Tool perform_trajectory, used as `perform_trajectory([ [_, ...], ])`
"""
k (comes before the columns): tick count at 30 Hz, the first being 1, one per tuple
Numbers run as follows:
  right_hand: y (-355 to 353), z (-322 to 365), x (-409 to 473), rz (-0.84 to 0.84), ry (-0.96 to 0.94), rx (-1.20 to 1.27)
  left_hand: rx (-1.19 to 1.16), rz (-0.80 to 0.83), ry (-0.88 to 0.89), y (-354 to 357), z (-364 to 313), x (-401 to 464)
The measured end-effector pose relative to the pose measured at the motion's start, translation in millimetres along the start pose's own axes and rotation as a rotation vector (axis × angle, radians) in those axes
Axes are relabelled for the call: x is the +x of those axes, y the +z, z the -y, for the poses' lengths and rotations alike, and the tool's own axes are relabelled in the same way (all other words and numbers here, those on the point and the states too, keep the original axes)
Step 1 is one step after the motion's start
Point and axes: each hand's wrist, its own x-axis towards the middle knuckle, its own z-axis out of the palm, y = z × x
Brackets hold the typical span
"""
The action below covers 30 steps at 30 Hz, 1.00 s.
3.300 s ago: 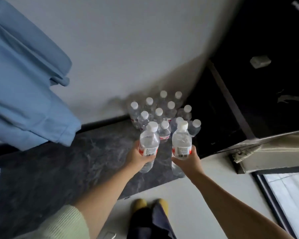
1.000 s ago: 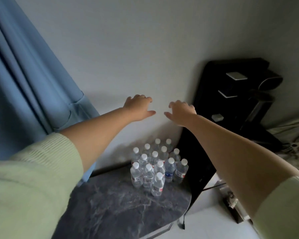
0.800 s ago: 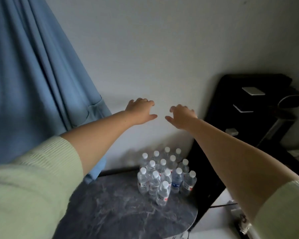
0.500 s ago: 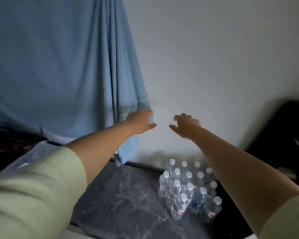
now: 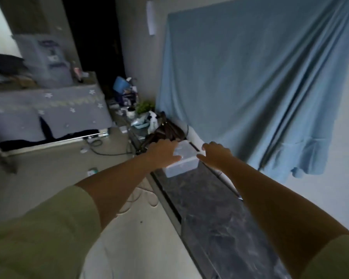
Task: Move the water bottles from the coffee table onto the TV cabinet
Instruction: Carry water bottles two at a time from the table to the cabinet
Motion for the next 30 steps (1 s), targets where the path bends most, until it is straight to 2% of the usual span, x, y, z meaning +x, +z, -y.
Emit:
perform_trajectory([
  [8, 32, 227, 9, 0.101, -0.369, -0.017, -0.011, -0.032, -0.403, -16, 168, -150],
  [18, 77, 515, -65, 0.192, -0.703, -0.095, 0.050, -0.005, -0.780, -42, 347, -374],
  [25, 87, 646, -106, 0.201, -0.920, -0.134, 0.002, -0.116, -1.030, -61, 415, -479],
  [30, 98, 711, -102, 0.232, -0.997, -0.146, -0.018, -0.113, -1.140, -59, 460, -500],
])
